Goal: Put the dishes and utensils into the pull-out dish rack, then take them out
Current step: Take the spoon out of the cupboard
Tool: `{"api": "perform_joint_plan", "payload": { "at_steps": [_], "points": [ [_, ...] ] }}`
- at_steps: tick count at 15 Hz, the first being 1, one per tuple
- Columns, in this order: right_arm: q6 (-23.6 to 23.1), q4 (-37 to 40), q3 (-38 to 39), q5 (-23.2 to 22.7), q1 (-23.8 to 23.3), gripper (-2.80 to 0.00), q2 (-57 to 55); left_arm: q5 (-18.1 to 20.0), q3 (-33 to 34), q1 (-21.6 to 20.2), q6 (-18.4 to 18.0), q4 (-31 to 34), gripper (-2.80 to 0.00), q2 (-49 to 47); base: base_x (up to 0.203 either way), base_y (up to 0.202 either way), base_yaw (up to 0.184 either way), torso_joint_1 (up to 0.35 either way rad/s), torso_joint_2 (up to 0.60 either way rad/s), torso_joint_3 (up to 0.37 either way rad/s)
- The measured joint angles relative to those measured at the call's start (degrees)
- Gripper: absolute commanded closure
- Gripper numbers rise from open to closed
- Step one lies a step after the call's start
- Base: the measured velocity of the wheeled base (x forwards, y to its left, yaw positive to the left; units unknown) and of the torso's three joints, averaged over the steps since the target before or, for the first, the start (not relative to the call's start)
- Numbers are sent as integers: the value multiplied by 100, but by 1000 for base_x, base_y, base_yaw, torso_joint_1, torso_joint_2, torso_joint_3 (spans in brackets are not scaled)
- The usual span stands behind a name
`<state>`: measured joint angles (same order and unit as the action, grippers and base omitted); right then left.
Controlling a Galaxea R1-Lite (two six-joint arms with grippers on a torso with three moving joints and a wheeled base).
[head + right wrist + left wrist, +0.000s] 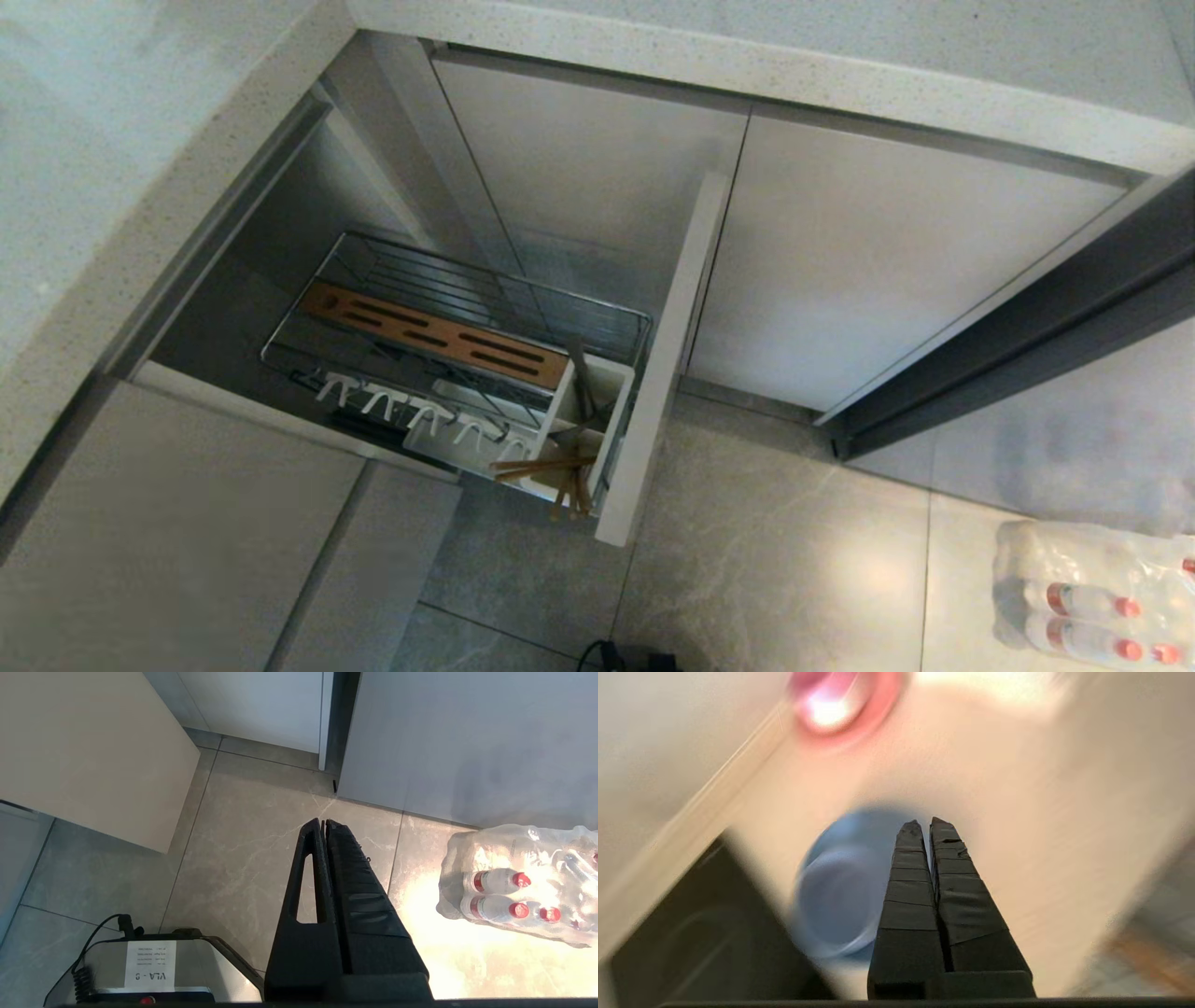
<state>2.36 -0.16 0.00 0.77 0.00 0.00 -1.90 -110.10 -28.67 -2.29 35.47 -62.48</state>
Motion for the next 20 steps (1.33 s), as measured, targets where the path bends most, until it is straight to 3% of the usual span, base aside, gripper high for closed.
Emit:
{"api": "perform_joint_plan", "payload": {
  "at_steps": [3, 6, 9, 12, 14, 16, 18, 20],
  "points": [
    [-1, 0, 0, 0, 0, 0, 0, 3, 319, 995, 539, -641, 0, 297, 0, 0, 0, 0, 0, 0],
    [-2, 0, 0, 2, 0, 0, 0, 233, 671, 2101, 1498, -967, 0, 443, 0, 0, 0, 0, 0, 0],
    [-1, 0, 0, 2, 0, 0, 0, 1009, 1211, 2527, 2445, -1007, 0, 398, 0, 0, 0, 0, 0, 0],
    [0, 0, 0, 0, 0, 0, 0, 2093, 1846, 2669, 2530, -1188, 0, 283, 0, 0, 0, 0, 0, 0],
    [0, 0, 0, 0, 0, 0, 0, 2744, 2245, 2763, 2127, -1348, 0, 202, 0, 0, 0, 0, 0, 0],
    [-2, 0, 0, 1, 0, 0, 0, 3130, 2833, 2821, 1307, -1558, 0, 126, 0, 0, 0, 0, 0, 0],
    [0, 0, 0, 2, 0, 0, 0, 3622, 3283, 2877, 246, -1667, 0, -5, 0, 0, 0, 0, 0, 0],
    [0, 0, 0, 2, 0, 0, 0, 3843, 3613, 2979, -1040, -1667, 0, -218, 0, 0, 0, 0, 0, 0]
  ]
}}
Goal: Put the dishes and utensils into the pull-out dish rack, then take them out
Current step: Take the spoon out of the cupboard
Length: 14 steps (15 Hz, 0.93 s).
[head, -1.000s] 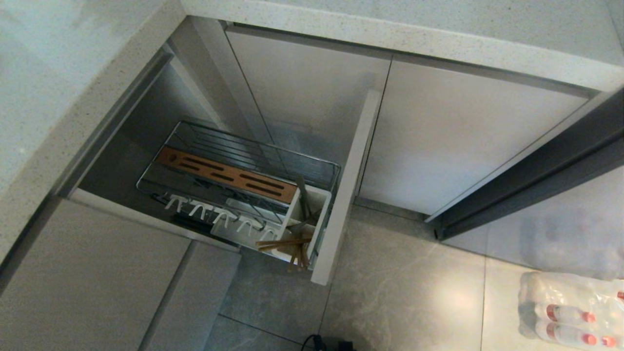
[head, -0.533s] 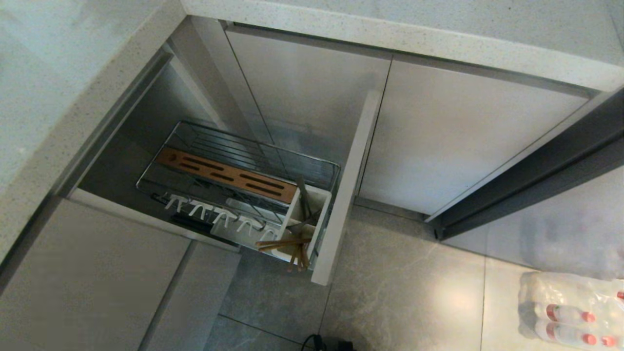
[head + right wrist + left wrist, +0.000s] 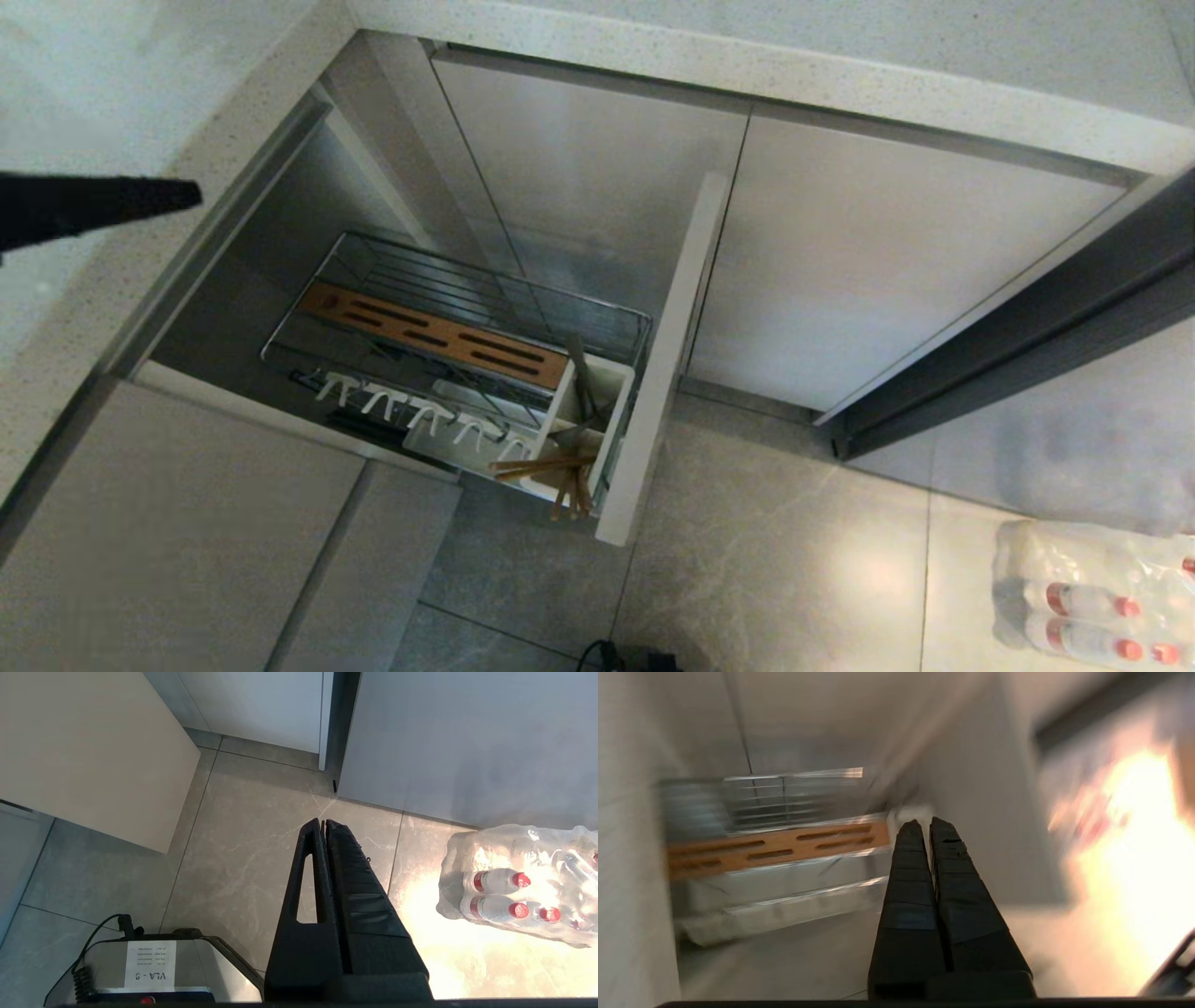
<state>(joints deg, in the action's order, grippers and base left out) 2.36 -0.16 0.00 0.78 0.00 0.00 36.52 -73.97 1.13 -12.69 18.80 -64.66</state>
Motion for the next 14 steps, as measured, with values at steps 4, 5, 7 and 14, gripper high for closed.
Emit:
{"api": "perform_joint_plan", "payload": {
  "at_steps": [4, 5, 7, 14],
  "points": [
    [-2, 0, 0, -1, 0, 0, 0, -155, 248, 845, -1347, 0, 0, -758, 0, 0, 0, 0, 0, 0],
    [0, 0, 0, -2, 0, 0, 0, -354, 212, 1047, -1391, 5, 0, -992, 0, 0, 0, 0, 0, 0],
    [0, 0, 0, 1, 0, 0, 0, -670, -57, 1285, -1394, 99, 0, -1472, 0, 0, 0, 0, 0, 0],
    [-1, 1, 0, -1, 0, 0, 0, -1350, -1444, 1575, -1260, 1452, 0, -2724, 0, 0, 0, 0, 0, 0]
  ]
}}
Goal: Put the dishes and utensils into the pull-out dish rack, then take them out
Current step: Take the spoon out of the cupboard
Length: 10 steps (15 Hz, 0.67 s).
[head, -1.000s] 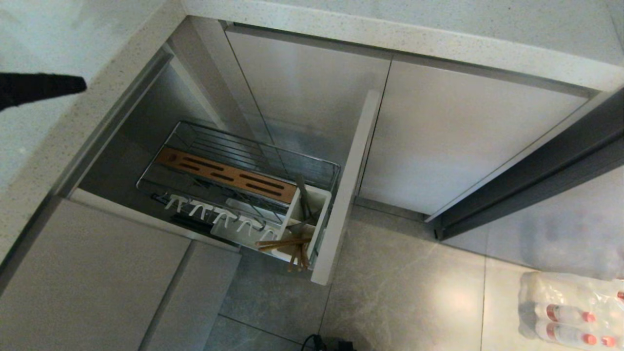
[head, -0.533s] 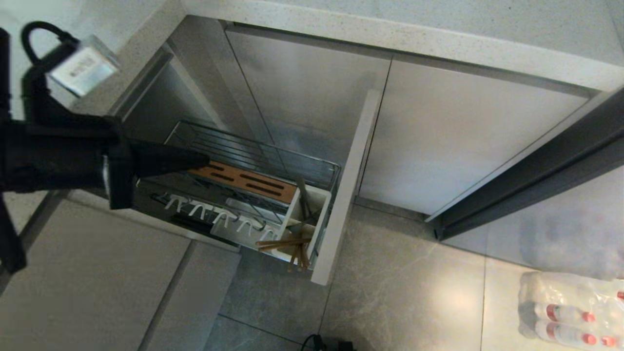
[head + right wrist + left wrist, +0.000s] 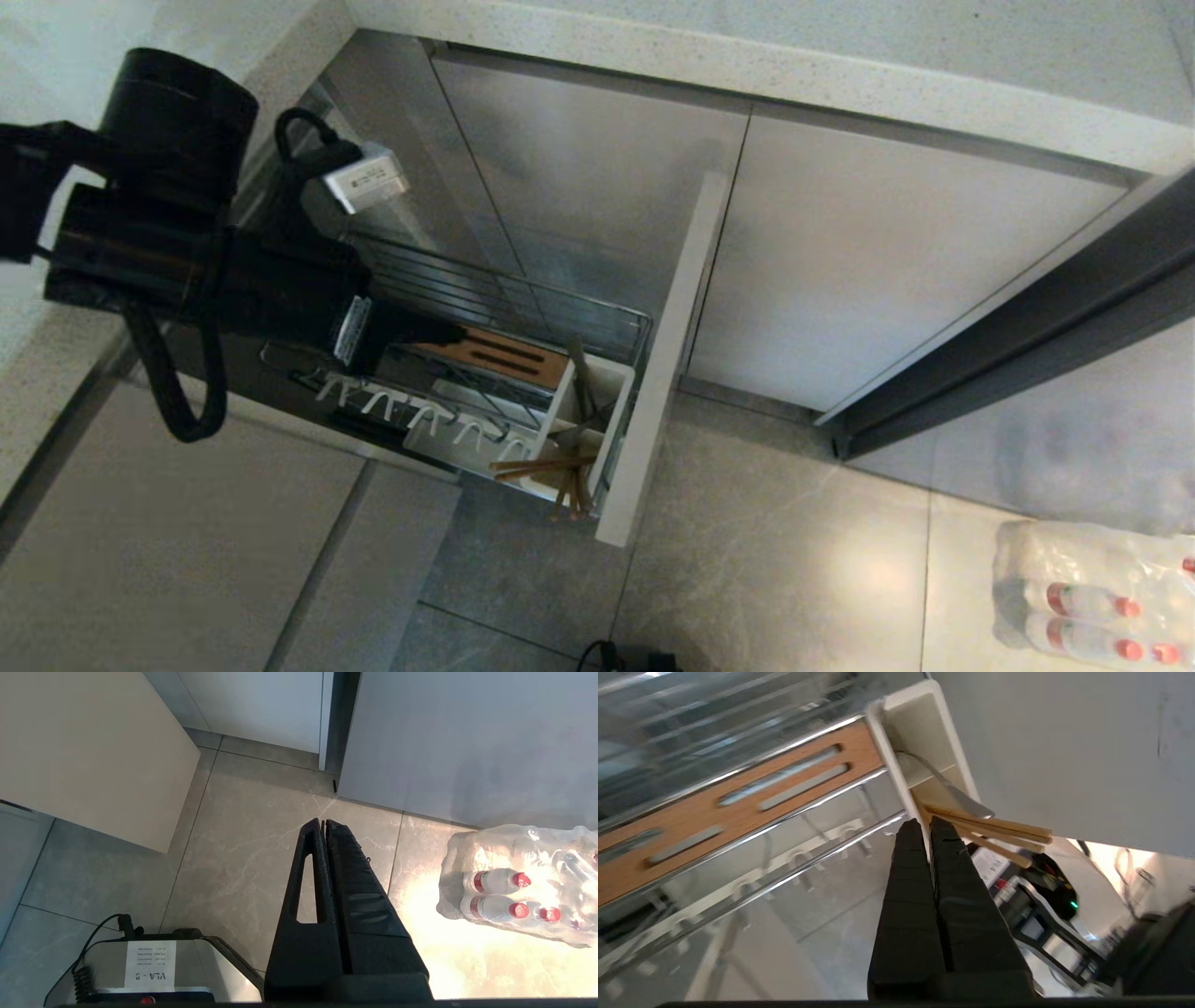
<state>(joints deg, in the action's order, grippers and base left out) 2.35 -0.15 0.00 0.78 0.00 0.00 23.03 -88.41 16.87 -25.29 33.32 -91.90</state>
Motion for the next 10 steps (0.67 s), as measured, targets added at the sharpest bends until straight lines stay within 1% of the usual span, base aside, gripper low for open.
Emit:
{"api": "perform_joint_plan", "payload": {
  "at_steps": [3, 4, 6, 8, 10],
  "points": [
    [1, -1, 0, 0, 0, 0, 0, 9, -555, 245, 179, 581, 0, -339, 0, 0, 0, 0, 0, 0],
    [1, 1, 0, 1, 0, 0, 0, 9, -657, 325, 232, 657, 0, -450, 0, 0, 0, 0, 0, 0],
    [1, -1, 0, 1, 0, 0, 0, 6, -804, 427, 306, 670, 0, -680, 0, 0, 0, 0, 0, 0],
    [1, -1, 0, -1, 0, 0, 0, 6, -989, 513, 584, 618, 0, -932, 0, 0, 0, 0, 0, 0],
    [0, 1, 0, 0, 0, 0, 0, -31, -1123, 556, 875, 350, 0, -1179, 0, 0, 0, 0, 0, 0]
  ]
}}
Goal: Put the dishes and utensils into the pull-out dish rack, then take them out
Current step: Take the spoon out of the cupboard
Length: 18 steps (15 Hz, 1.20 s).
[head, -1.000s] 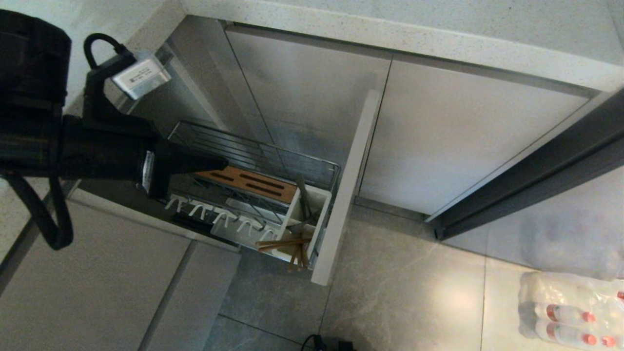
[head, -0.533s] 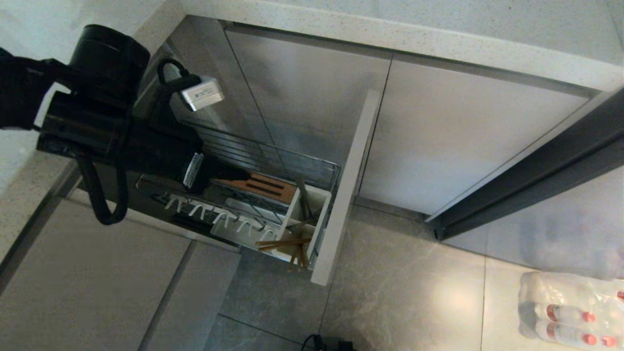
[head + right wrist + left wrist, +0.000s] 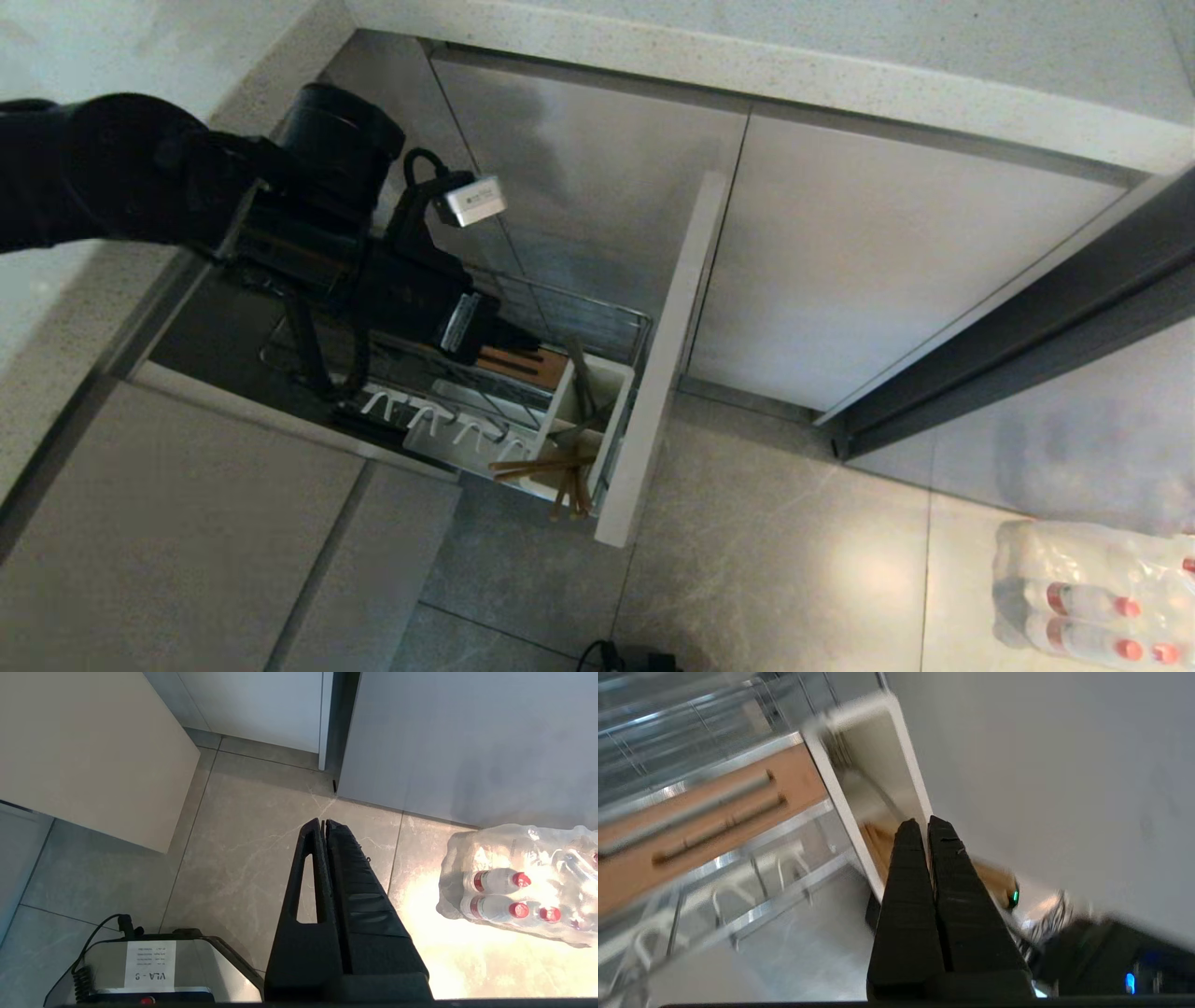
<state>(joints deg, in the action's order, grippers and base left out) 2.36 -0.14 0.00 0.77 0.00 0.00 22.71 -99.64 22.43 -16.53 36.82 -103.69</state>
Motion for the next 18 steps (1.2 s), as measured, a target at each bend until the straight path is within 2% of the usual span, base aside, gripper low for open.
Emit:
{"api": "perform_joint_plan", "payload": {
  "at_steps": [5, 6, 9, 13, 18],
  "points": [
    [1, -2, 0, 2, 0, 0, 0, -481, -64, 13, 149, -342, 0, -351, 0, 0, 0, 0, 0, 0],
    [0, -2, 0, 0, 0, 0, 0, -499, -64, 13, 151, -369, -280, -391, 0, 0, 0, 0, 0, 0],
    [0, -2, 0, 2, 0, 0, 0, -499, -118, 49, 238, -398, -280, -513, 0, 0, 0, 0, 0, 0],
    [0, -2, 0, 2, 0, 0, 0, -553, -193, 107, 861, -1025, -280, -741, 0, 0, 0, 0, 0, 0],
    [1, -2, 0, 1, 0, 0, 0, -863, -215, 184, 981, -1337, -280, -1030, 0, 0, 0, 0, 0, 0]
  ]
}}
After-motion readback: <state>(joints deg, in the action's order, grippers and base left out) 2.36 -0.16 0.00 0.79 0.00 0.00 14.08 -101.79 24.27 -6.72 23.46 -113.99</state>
